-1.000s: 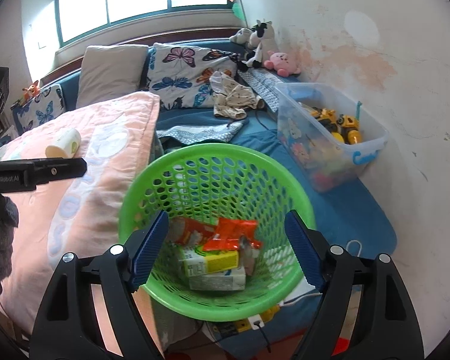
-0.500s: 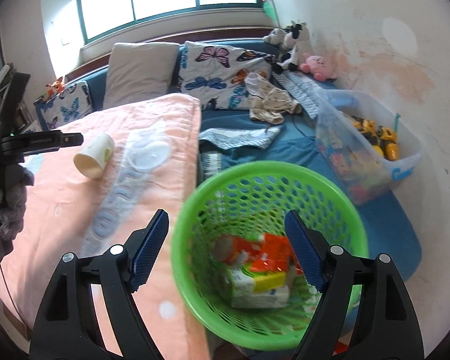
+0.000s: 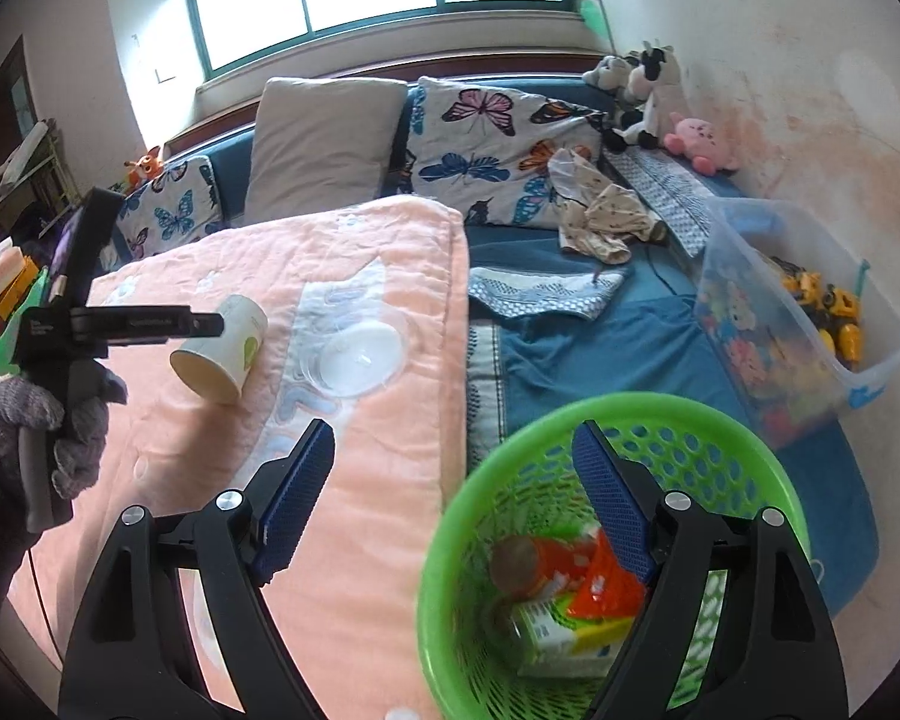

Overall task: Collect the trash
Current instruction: 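Grasp the white paper cup with the left tool while the right approaches the clear lid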

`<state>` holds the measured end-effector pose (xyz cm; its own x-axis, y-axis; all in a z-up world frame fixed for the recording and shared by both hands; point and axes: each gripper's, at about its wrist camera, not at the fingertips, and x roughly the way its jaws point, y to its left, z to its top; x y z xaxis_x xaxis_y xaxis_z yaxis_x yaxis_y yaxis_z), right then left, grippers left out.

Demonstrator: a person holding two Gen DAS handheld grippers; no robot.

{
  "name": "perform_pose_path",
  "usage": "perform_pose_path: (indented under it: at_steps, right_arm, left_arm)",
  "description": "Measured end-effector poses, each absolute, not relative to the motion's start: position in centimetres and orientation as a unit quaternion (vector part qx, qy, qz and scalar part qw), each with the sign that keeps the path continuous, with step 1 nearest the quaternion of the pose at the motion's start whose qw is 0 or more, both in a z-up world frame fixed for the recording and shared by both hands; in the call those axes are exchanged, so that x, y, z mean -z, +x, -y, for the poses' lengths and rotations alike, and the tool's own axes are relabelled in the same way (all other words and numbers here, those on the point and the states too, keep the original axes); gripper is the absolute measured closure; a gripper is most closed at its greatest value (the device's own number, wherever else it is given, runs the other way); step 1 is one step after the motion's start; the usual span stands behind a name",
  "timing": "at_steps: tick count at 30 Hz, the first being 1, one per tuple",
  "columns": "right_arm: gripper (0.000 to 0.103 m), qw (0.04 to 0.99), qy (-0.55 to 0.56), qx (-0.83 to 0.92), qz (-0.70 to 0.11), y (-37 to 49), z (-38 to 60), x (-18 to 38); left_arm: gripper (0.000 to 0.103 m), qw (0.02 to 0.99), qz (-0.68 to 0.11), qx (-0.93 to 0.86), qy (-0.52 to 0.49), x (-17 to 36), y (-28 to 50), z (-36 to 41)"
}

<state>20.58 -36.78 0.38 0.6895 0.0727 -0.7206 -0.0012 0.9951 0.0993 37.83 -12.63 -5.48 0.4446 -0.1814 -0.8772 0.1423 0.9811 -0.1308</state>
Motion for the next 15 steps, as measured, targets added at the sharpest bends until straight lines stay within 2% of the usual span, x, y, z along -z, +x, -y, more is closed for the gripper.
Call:
perform_pose_path:
  at_steps: [10,15]
  right_arm:
    - [0.017,0.913,0.032,-0.043,-0.405,24.2,34.7,1.3]
    - [0.015,0.909,0.023,-0.054,-0.412,26.0,33.6,2.3]
  left_arm:
    - [0.019,0.836,-0.536,0.112,-0.023,7.5,39.0,13.2]
    - [0.039,0.822,-0.551,0.140,-0.045,8.4,39.1,12.7]
